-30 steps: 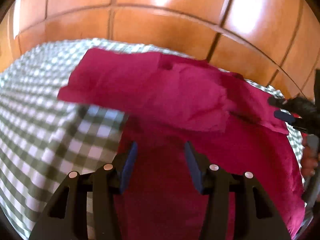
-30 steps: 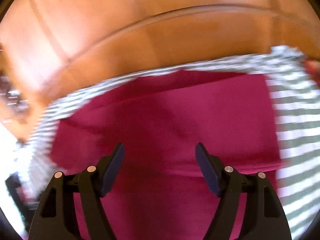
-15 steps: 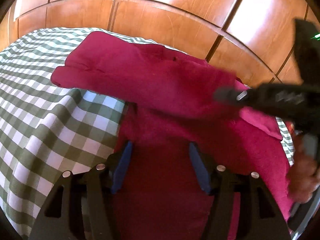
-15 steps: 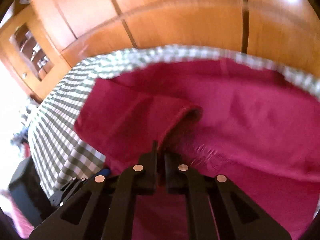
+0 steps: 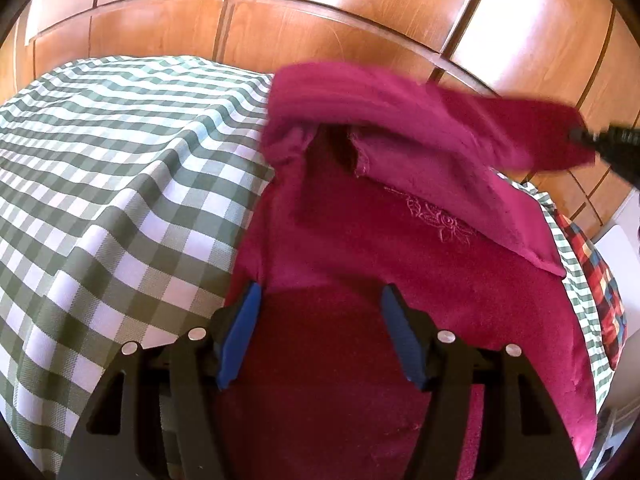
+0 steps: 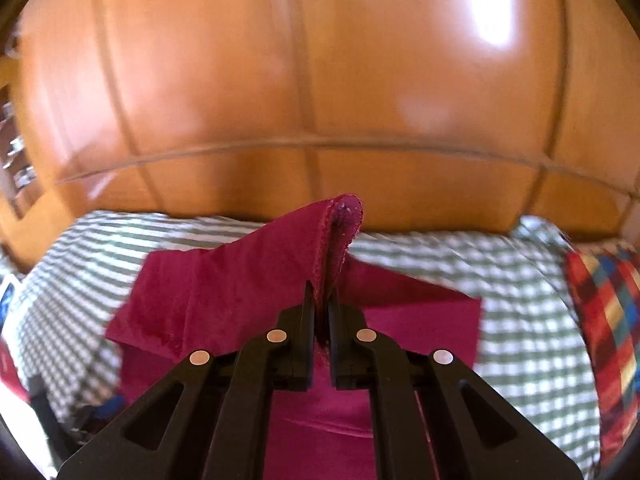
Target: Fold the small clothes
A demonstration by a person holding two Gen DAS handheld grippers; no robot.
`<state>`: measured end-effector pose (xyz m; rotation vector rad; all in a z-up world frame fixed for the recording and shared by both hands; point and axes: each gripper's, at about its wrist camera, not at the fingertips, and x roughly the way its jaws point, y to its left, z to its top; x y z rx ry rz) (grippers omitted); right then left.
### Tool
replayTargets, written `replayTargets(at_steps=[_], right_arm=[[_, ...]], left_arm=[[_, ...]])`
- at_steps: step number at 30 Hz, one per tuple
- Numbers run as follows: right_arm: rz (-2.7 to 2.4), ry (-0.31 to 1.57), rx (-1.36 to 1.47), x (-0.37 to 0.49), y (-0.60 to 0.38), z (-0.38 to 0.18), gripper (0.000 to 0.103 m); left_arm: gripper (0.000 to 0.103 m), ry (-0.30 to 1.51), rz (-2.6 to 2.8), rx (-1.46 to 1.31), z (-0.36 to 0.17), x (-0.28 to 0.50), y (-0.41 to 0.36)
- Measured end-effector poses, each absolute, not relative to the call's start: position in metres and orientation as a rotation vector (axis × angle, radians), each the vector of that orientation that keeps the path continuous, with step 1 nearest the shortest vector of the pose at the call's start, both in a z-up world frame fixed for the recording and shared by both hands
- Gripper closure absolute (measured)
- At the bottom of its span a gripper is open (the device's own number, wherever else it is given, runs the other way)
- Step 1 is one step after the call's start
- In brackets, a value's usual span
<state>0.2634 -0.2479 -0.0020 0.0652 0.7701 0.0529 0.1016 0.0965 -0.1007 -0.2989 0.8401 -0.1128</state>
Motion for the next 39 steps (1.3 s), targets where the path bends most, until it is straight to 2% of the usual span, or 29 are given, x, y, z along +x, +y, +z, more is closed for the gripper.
replayTargets(at_steps=[6,11,14,19,20,21,22,23,30,34,36,39], right_arm=[[-0.05,0.923,0.196,0.264,-0.303,-0.076,0.099],[-0.103,0.989,0.205,0.263,-0.311,-0.12,0.099],[-0.097,0.991,0.227,0.26,-0.312,-0.123,0.099],[-0.063,0.969,0.217,0.245,-0.312,-0.096,0.099],[-0.062,0.965,0.221,0.243,-0.314,-0.093,0.095],[-0.075,0.951,0.234,0.238,-0.317,-0.086,0.077],[-0.081,0.933,0.246,0.235,-0.32,-0.08,0.066],[-0.083,0.905,0.261,0.233,-0.321,-0.074,0.05],[-0.005,0.883,0.151,0.245,-0.275,-0.073,0.047],[-0.022,0.962,0.098,0.255,-0.262,-0.114,0.048],[-0.013,0.875,0.073,0.241,-0.259,-0.124,0.047],[-0.015,0.826,0.034,0.23,-0.254,-0.127,0.046]], left_arm=[[0.038,0.849,-0.105,-0.267,-0.099,0.103,0.09],[0.038,0.856,-0.093,-0.244,-0.099,0.105,0.087],[0.038,0.868,-0.083,-0.227,-0.098,0.106,0.086],[0.038,0.902,-0.077,-0.152,-0.076,0.109,0.079],[0.038,0.873,-0.087,-0.149,-0.067,0.109,0.078],[0.037,0.846,-0.094,-0.147,-0.057,0.111,0.078],[0.036,0.821,-0.098,-0.15,-0.048,0.115,0.078],[0.034,0.801,-0.106,-0.155,-0.04,0.122,0.078],[0.034,0.791,-0.1,-0.124,-0.032,0.177,0.066],[0.034,0.872,-0.092,-0.072,-0.063,0.197,0.056],[0.033,0.899,-0.097,-0.047,-0.079,0.195,0.054],[0.024,0.919,-0.1,-0.059,-0.085,0.189,0.058]])
